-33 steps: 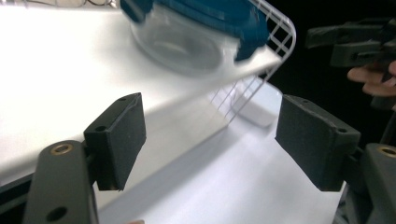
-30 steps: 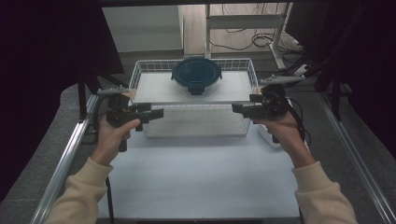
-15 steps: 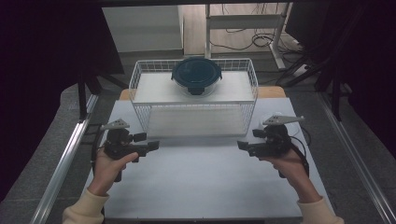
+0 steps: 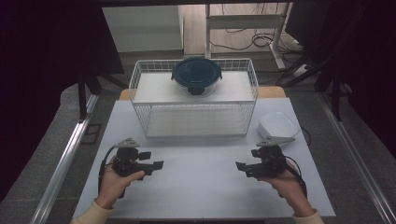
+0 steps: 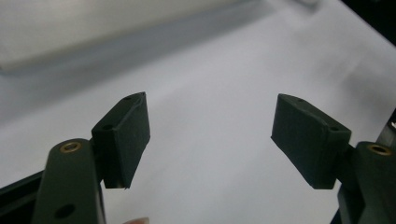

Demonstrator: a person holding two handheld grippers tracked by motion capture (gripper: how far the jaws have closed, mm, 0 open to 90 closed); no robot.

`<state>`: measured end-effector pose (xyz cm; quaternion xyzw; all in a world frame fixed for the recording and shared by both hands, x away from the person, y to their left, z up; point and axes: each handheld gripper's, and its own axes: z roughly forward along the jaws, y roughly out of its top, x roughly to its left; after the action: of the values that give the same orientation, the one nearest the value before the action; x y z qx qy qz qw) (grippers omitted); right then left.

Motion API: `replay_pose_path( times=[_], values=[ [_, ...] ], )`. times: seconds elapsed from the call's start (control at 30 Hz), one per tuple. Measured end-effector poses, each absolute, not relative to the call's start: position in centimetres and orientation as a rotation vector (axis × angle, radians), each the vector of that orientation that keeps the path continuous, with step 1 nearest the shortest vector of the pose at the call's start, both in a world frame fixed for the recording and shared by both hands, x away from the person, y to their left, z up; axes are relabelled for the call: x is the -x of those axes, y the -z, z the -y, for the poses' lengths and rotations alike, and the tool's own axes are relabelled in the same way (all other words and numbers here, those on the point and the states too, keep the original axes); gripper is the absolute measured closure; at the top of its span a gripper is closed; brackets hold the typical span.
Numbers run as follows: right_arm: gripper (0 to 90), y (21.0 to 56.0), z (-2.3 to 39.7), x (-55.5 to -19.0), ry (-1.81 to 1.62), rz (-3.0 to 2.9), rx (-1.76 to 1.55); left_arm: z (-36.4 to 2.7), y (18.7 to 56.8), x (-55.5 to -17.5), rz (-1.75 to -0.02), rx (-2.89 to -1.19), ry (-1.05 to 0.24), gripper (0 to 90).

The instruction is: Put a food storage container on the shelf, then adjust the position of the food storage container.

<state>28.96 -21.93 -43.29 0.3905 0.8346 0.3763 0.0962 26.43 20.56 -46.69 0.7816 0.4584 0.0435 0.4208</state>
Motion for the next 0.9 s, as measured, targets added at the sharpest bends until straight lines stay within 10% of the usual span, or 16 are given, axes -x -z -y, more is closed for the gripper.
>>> replay_pose_path(
  times=[0.9],
  values=[
    [24.8,44.4,24.2,-30.5,-1.099,-2.441,-1.25,-20.5,48.2,-26.1,-1.177,-1.958,-0.133,28.7]
  ],
)
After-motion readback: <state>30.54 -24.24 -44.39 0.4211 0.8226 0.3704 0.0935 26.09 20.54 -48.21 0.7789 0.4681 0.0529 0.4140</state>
